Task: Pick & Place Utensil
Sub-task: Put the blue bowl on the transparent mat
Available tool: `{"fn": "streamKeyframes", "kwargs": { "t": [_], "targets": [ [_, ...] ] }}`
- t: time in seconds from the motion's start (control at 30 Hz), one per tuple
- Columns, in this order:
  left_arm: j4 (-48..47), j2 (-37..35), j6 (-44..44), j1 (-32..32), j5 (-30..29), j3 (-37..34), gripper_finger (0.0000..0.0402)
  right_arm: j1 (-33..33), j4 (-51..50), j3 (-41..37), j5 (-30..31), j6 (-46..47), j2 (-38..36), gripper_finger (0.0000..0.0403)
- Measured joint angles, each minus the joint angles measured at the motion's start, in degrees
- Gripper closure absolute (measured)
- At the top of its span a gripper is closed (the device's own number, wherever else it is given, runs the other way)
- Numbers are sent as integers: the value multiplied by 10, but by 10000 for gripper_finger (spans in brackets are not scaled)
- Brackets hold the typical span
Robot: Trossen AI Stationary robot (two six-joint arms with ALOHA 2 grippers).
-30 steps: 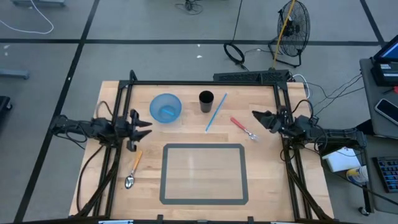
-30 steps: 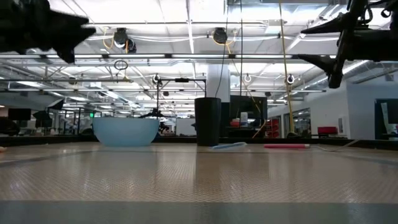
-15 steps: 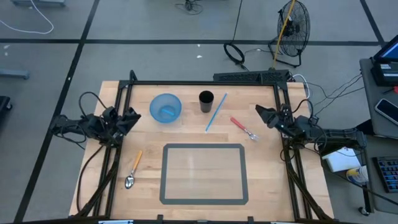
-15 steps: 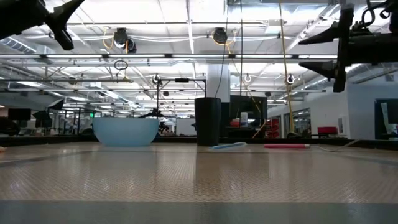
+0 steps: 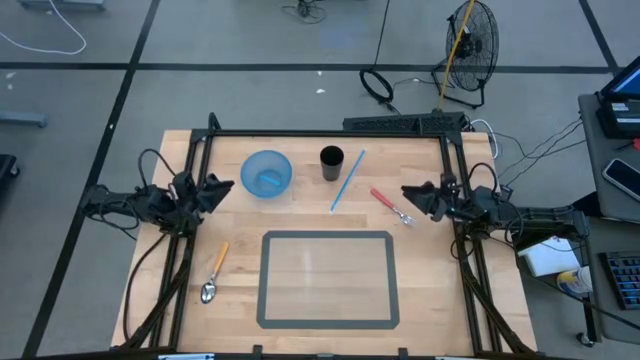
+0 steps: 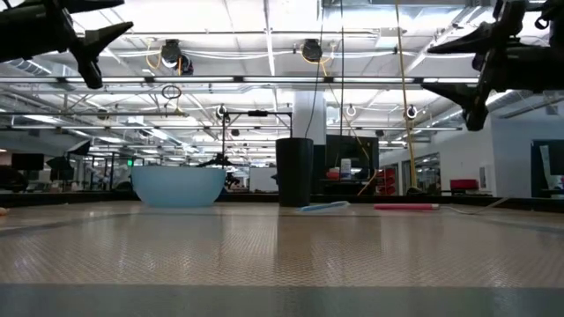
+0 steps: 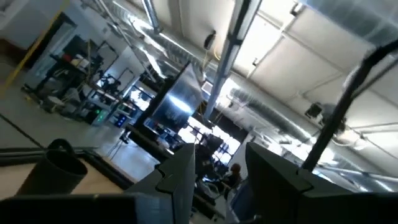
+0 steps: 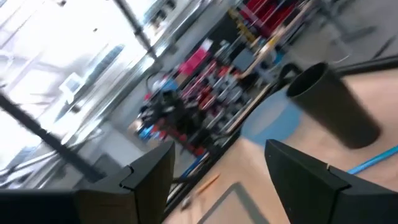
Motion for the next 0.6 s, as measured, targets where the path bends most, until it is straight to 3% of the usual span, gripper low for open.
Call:
{"fn": "streamKeyframes", "kwargs": {
  "t": [0.13,0.4,0.6],
  "targets": [
    [-7,0,38,0,-54,0,254,0,8,0,-3,52,0,156],
    [-37,0,51,0,-80,0,254,0,23,0,-1,35,0,164],
    [-31,0,33,0,-87,0,254,0,31,0,1,0,0,252]
  ]
}}
